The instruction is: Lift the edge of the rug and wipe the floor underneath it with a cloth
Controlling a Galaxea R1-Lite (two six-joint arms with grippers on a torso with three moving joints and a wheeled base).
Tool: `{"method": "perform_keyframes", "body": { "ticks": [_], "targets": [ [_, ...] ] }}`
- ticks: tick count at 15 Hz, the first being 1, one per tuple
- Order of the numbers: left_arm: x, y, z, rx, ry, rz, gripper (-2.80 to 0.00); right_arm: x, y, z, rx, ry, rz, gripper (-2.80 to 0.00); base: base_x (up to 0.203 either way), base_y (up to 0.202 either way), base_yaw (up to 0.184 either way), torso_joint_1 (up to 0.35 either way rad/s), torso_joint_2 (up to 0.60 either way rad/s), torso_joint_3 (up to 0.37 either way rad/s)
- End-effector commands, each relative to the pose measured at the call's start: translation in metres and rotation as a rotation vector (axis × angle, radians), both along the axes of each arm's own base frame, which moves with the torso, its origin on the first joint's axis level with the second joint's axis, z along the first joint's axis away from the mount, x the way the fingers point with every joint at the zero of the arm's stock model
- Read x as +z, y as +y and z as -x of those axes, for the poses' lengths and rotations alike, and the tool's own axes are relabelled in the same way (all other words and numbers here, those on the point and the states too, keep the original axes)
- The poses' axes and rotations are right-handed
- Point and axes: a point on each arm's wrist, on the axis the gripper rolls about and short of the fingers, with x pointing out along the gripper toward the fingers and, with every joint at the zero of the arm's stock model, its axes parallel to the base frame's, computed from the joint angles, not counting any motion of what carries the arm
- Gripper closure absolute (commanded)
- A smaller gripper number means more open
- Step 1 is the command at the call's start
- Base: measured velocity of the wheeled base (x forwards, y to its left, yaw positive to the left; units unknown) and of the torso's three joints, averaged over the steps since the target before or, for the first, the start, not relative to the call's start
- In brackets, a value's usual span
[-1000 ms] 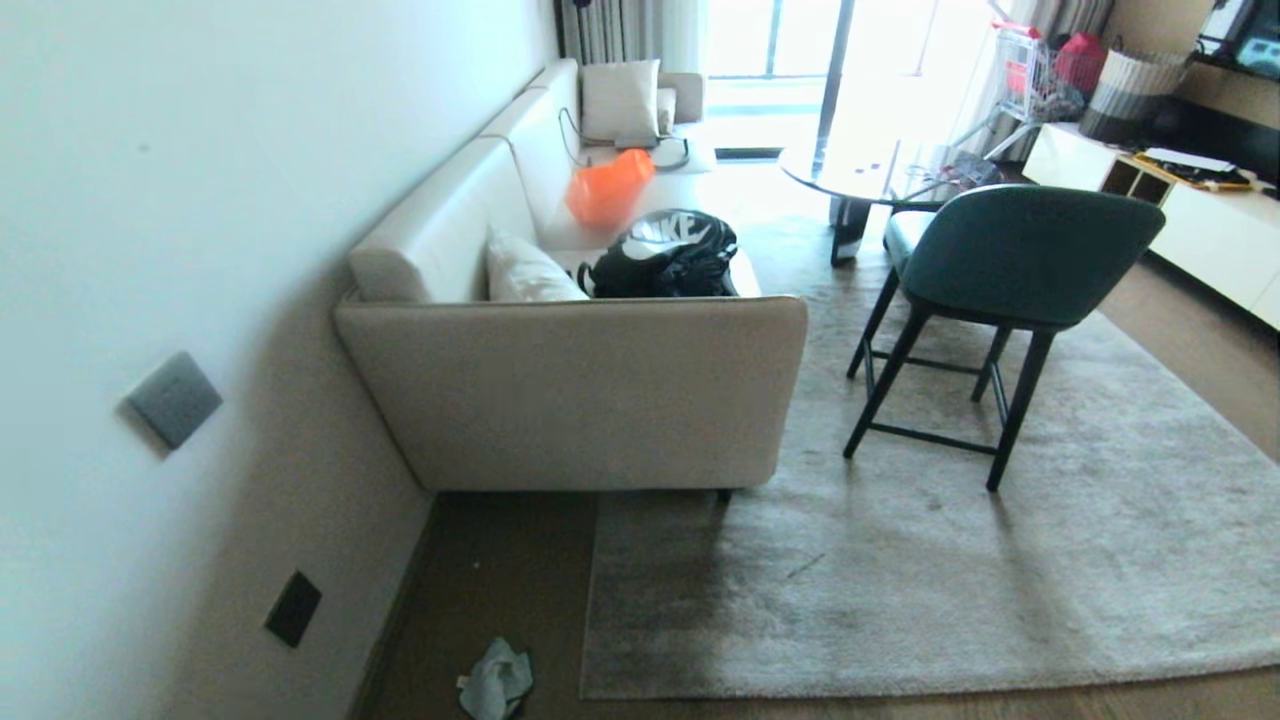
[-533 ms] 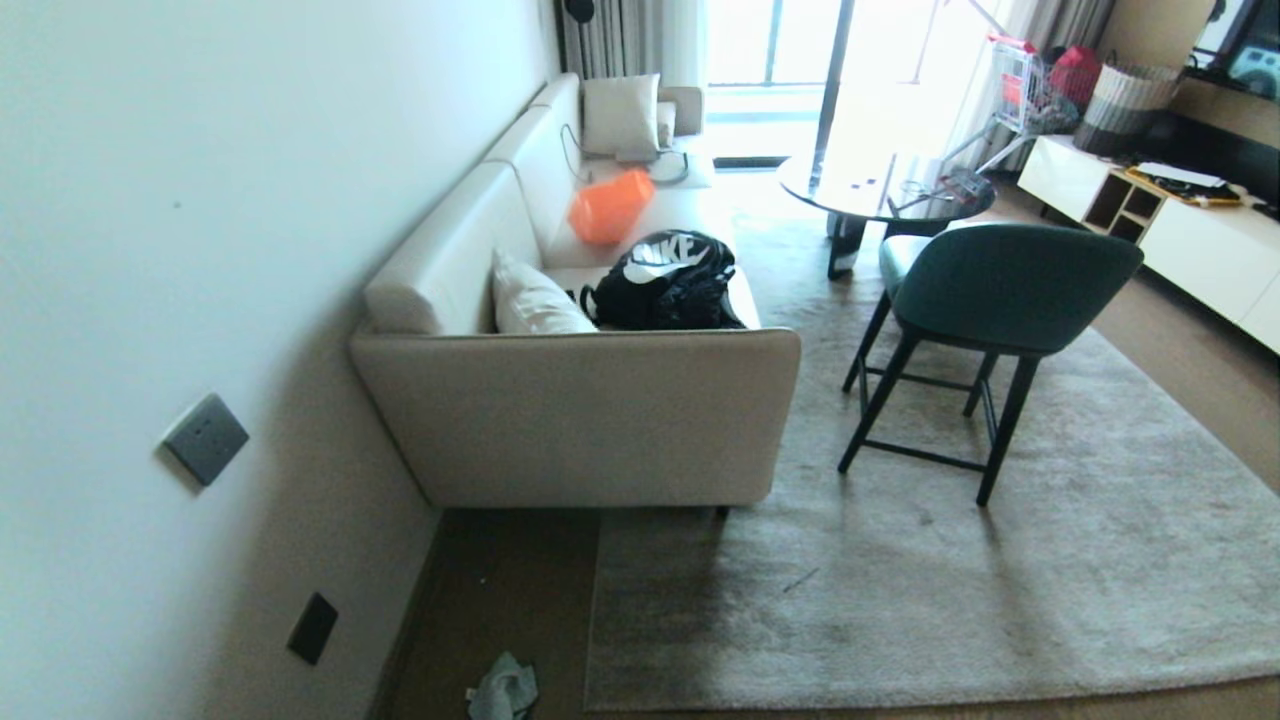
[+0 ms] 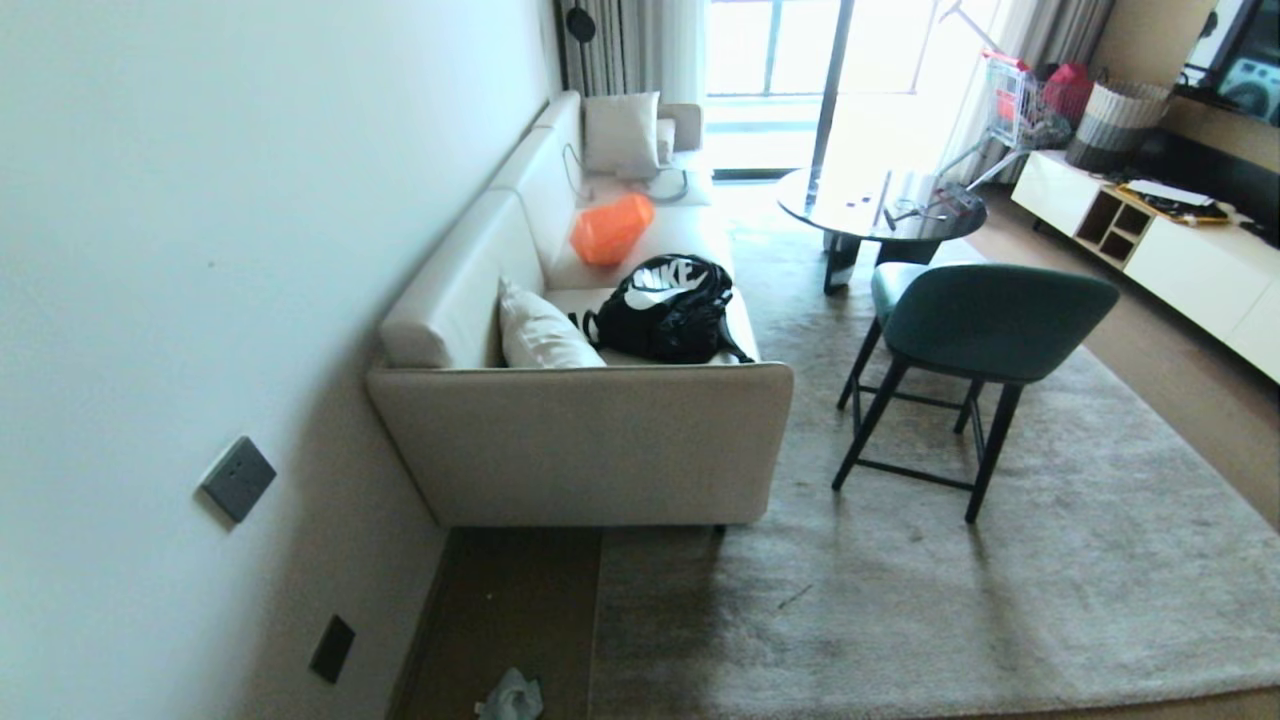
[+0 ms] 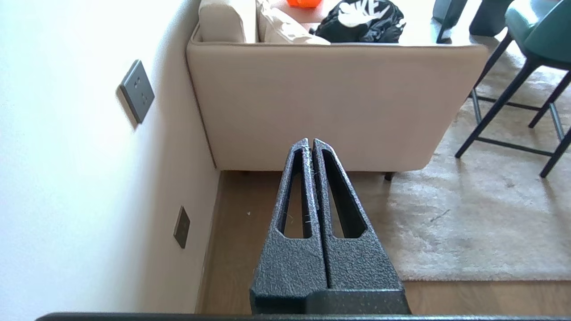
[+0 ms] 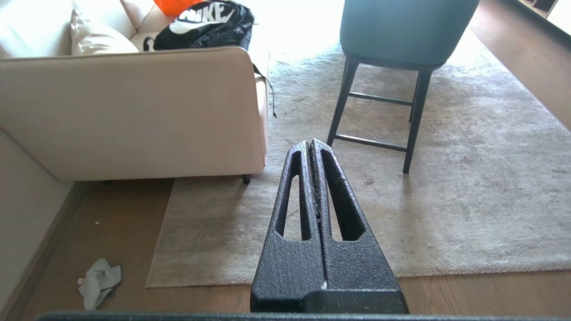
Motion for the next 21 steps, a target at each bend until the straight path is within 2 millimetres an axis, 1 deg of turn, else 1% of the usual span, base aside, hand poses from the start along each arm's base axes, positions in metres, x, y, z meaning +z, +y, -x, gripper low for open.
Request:
{"method": "perform_keyframes", "body": {
  "ticks": [1,7,21],
  "targets": [
    [0.0000,0.0000,0.0000,0.000,0.000,0.001,0.00,0.0001,0.0000,-0.0001,0.000,0.001,0.000,0.00,0.000,0.000,0.000,0.185,-0.45,-0.277],
    [0.0000,0.0000,0.0000,0.000,0.000,0.001,0.00,-0.0001,0.0000,-0.0001,-0.002,0.002,-0.004,0.00,0.000,0.000,0.000,0.137,-0.35,-0.203],
    [0.0000,0.0000,0.0000,0.000,0.000,0.001,0.00,-0.0001,0.0000,-0.0001,-0.002,0.002,-0.010,0.00,0.000,0.000,0.000,0.001,0.00,-0.002]
  ]
}}
